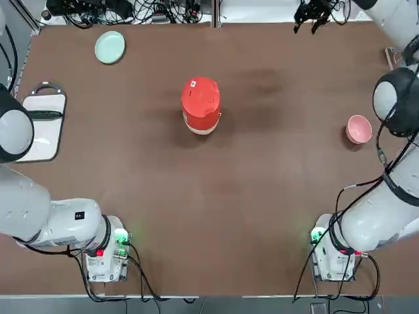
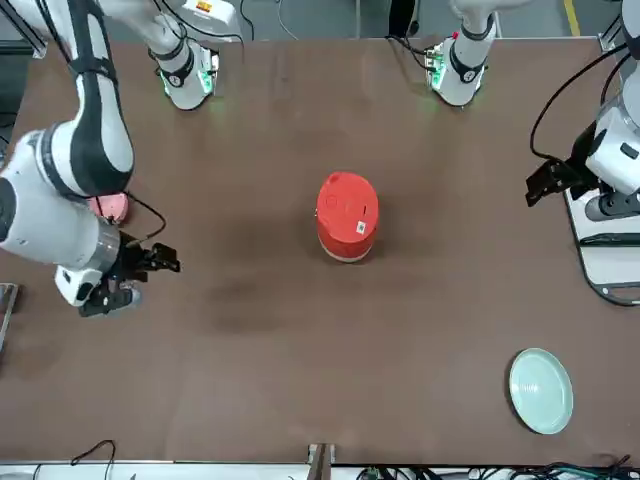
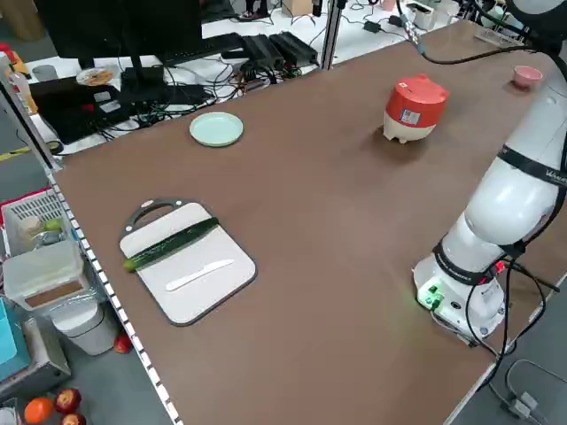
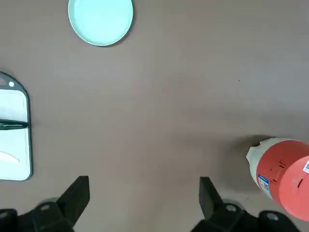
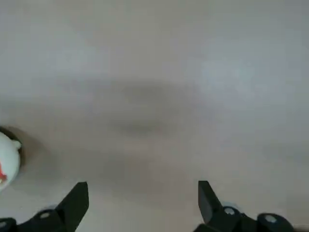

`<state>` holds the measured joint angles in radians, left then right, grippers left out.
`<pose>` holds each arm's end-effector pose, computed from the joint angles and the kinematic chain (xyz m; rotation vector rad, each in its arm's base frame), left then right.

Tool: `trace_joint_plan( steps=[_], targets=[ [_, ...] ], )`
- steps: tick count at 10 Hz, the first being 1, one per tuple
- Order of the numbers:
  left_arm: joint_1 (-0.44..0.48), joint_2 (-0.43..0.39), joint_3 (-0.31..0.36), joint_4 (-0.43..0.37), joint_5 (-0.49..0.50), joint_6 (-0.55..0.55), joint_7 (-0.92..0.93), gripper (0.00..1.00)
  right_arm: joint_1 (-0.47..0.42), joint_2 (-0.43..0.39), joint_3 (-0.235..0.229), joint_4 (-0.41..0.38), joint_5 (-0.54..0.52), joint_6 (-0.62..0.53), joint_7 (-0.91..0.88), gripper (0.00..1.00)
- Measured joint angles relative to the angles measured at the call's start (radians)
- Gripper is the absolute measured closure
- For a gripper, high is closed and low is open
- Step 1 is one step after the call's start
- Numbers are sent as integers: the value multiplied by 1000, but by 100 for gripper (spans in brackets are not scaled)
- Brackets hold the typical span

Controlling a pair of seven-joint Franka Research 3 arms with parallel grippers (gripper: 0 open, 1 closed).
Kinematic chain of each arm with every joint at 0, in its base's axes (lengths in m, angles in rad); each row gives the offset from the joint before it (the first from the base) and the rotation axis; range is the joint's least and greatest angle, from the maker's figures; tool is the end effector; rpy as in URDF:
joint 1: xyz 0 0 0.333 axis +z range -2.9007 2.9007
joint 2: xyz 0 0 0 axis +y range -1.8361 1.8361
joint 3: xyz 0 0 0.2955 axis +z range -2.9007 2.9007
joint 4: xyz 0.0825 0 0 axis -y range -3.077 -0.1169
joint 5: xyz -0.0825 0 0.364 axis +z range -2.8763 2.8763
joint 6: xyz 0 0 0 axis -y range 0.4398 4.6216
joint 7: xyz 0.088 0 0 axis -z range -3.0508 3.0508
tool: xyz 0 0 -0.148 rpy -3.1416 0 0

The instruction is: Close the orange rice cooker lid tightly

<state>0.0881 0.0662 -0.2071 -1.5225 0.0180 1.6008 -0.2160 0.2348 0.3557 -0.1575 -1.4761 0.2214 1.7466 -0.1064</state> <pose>0.5535 -0.0603 0.5522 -3.1357 -0.1524 -0.0221 0.6235 0.0877 0.4160 -2.9693 -0.2135 0.1162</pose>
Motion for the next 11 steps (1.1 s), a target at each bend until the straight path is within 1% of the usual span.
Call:
trace_joint_plan(
  steps=[2, 4, 6, 7, 8, 9, 10, 11],
  targets=[
    [0, 0, 0, 0, 0, 0, 0, 0, -14, -13, -2, 97, -35, -165, 14, 0],
    [1, 0, 0, 0, -1, 0, 0, 0, -15, -28, -19, 145, -71, -244, 30, 0],
    [1, 0, 1, 0, -1, 0, 0, 0, -20, -69, -27, 143, -119, -278, 57, 0],
    [2, 0, 1, 0, -1, 0, 0, 0, -33, -101, -23, 118, -149, -257, 58, 0],
    [5, 0, 3, 0, -1, 0, 0, 0, -58, -145, 1, 61, -186, -210, 52, 0],
    [7, 0, 5, 0, -1, 0, 0, 0, -115, -192, 67, -14, -225, -153, 38, 0],
    [9, 0, 5, 1, -1, 0, 0, 0, -183, -235, 144, -77, -251, -115, 32, 0],
    [9, 0, 6, 1, -1, 0, 0, 0, -213, -273, 180, -118, -262, -102, 30, 0]
  ],
)
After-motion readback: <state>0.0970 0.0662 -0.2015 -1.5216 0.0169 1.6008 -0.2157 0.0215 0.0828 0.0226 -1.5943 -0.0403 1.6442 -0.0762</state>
